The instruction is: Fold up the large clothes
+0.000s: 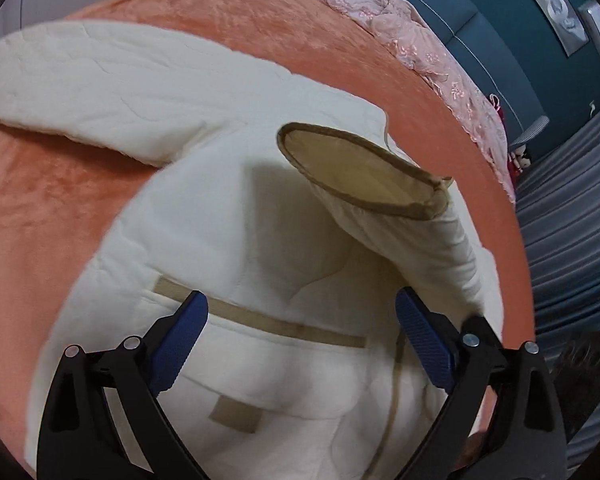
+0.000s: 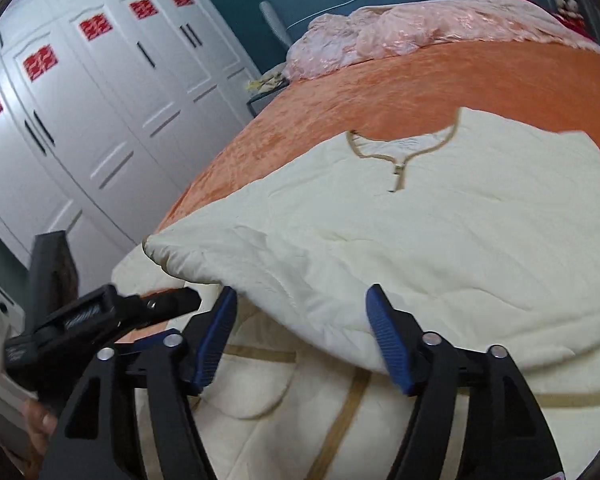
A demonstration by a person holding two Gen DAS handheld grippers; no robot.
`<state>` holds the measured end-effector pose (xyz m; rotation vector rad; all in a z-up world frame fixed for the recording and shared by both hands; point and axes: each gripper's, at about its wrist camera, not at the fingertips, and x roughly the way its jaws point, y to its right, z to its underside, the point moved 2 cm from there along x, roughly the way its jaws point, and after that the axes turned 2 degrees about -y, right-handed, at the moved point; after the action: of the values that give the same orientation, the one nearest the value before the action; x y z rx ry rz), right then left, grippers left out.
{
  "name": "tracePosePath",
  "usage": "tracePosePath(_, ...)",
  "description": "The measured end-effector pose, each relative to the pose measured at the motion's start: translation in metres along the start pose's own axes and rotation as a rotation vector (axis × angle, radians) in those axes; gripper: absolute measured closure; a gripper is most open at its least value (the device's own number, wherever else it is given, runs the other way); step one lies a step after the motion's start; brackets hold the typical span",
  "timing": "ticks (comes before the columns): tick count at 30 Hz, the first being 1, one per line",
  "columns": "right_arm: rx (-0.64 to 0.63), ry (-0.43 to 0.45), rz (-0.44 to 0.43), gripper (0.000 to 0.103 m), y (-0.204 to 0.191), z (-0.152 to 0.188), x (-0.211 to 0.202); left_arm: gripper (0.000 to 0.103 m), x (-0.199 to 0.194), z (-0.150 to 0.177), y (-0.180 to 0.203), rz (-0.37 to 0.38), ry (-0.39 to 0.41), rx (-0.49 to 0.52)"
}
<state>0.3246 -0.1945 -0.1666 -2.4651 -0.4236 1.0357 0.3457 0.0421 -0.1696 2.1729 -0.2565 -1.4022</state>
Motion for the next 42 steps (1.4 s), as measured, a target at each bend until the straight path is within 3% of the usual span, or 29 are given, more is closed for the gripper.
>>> tracePosePath(2,0.068,0.018,0.018,0.030,0.023,0.008,-0.019,0.011,0.011,0.001,-0.001,0.079,-0.039,-0.077)
tracePosePath(5,0.158,0.023,0.080,0.030,0.061,0.022,-0.043,0.010,0.011,0.011,-0.001,0.139,-0.031,-0.144)
tracePosePath(9,0.251,0.044,0.152,0.030,0.104,0.028,-0.062,0.008,0.020,0.013,-0.001,0.103,-0.037,-0.163)
tracePosePath(11,0.304,0.059,0.193,0.030,0.125,0.026,-0.067,0.009,0.011,0.012,0.001,0.126,-0.010,-0.192)
tracePosePath(15,0.414,0.120,0.184,0.030,0.158,0.018,-0.077,0.007,-0.007,0.013,0.012,0.142,0.062,-0.143)
tracePosePath(19,0.527,0.162,0.146,0.030,0.184,0.010,-0.076,0.007,-0.001,0.010,0.014,0.146,0.037,-0.153)
tracePosePath(24,0.568,0.194,0.132,0.030,0.196,-0.005,-0.066,0.008,0.032,0.000,0.011,0.086,-0.020,-0.161)
tracePosePath(27,0.590,0.199,0.130,0.032,0.204,-0.017,-0.058,0.018,0.041,-0.007,0.012,0.050,-0.017,-0.139)
tracePosePath(29,0.588,0.209,0.125,0.041,0.207,-0.027,-0.053,0.058,0.043,-0.015,0.016,-0.004,-0.009,-0.087)
tracePosePath(30,0.574,0.207,0.136,0.054,0.205,-0.033,-0.050,0.067,0.045,-0.022,0.018,-0.024,-0.005,-0.057)
tracePosePath(31,0.552,0.207,0.156,0.072,0.202,-0.041,-0.047,0.085,0.045,-0.029,0.020,-0.040,0.005,-0.032)
tracePosePath(32,0.519,0.212,0.173,0.082,0.197,-0.050,-0.046,0.096,0.043,-0.038,0.022,-0.041,0.024,-0.013)
tracePosePath(34,0.442,0.245,0.181,0.091,0.183,-0.063,-0.053,0.103,0.030,-0.055,0.029,-0.032,0.085,0.029)
tracePosePath(38,0.252,0.289,0.250,0.092,0.152,-0.078,-0.058,0.103,0.005,-0.076,0.046,-0.073,0.209,0.143)
tracePosePath(42,0.239,0.161,0.344,0.093,0.168,-0.062,-0.021,0.103,0.040,-0.067,0.030,-0.174,0.129,0.167)
